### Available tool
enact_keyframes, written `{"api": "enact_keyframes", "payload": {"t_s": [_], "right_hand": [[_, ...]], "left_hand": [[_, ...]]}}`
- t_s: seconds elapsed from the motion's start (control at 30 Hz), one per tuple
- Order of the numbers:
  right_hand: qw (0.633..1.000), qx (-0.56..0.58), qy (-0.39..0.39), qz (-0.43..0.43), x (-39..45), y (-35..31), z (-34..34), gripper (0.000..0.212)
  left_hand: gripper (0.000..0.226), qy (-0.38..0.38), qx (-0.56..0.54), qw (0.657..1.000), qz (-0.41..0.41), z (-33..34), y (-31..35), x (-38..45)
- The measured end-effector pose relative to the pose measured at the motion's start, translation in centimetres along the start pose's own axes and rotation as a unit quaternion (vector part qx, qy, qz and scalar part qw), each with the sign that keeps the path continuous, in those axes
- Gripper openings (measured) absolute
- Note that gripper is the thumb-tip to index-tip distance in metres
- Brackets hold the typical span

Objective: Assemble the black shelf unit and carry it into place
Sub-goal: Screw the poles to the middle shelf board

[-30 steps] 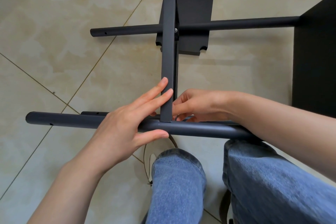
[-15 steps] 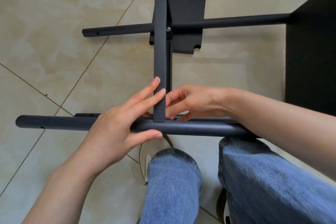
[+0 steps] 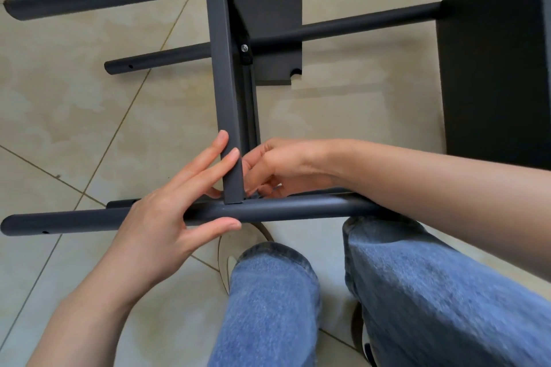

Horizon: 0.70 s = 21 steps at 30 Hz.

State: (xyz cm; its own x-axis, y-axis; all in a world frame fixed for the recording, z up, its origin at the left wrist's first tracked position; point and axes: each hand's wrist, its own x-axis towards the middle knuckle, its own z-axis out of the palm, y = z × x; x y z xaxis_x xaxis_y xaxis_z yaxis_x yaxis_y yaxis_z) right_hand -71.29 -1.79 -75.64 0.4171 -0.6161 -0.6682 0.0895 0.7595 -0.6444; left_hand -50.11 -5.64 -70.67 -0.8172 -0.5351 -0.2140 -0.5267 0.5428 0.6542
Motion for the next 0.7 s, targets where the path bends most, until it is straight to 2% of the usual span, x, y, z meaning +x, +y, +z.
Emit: {"api": "enact_keyframes", "payload": {"t_s": [0.1, 0.23, 0.37, 0.5, 0.63, 0.7], "right_hand": [[0.999, 0.025, 0.020, 0.015, 0.1, 0.0, 0.5, 0.016], [1.000, 0.000, 0.021, -0.005, -0.3, 0.0, 0.2, 0.025], [0.999, -0.035, 0.013, 0.002, -0.9, -0.1, -0.4, 0.012], [0.999, -0.052, 0.010, 0.007, -0.6, 0.1, -0.1, 0.017], [0.998, -0.064, 0.002, 0.017, -0.4, 0.1, 0.2, 0.046], [0.997, -0.077, 0.008, 0.020, -0.5, 0.2, 0.3, 0.052]], "left_hand": [[0.085, 0.001, -0.005, 1.000, -0.007, 0.0, 0.0, -0.1], [0.085, 0.004, -0.027, 1.000, -0.010, 0.1, 0.1, 0.0], [0.084, 0.000, -0.034, 0.999, -0.016, 0.1, 0.1, 0.0], [0.080, -0.002, -0.033, 0.999, -0.016, 0.1, 0.2, 0.0], [0.083, -0.001, -0.029, 0.999, -0.014, 0.1, 0.1, 0.0], [0.083, 0.000, -0.030, 0.999, -0.014, 0.1, 0.1, 0.0]]}}
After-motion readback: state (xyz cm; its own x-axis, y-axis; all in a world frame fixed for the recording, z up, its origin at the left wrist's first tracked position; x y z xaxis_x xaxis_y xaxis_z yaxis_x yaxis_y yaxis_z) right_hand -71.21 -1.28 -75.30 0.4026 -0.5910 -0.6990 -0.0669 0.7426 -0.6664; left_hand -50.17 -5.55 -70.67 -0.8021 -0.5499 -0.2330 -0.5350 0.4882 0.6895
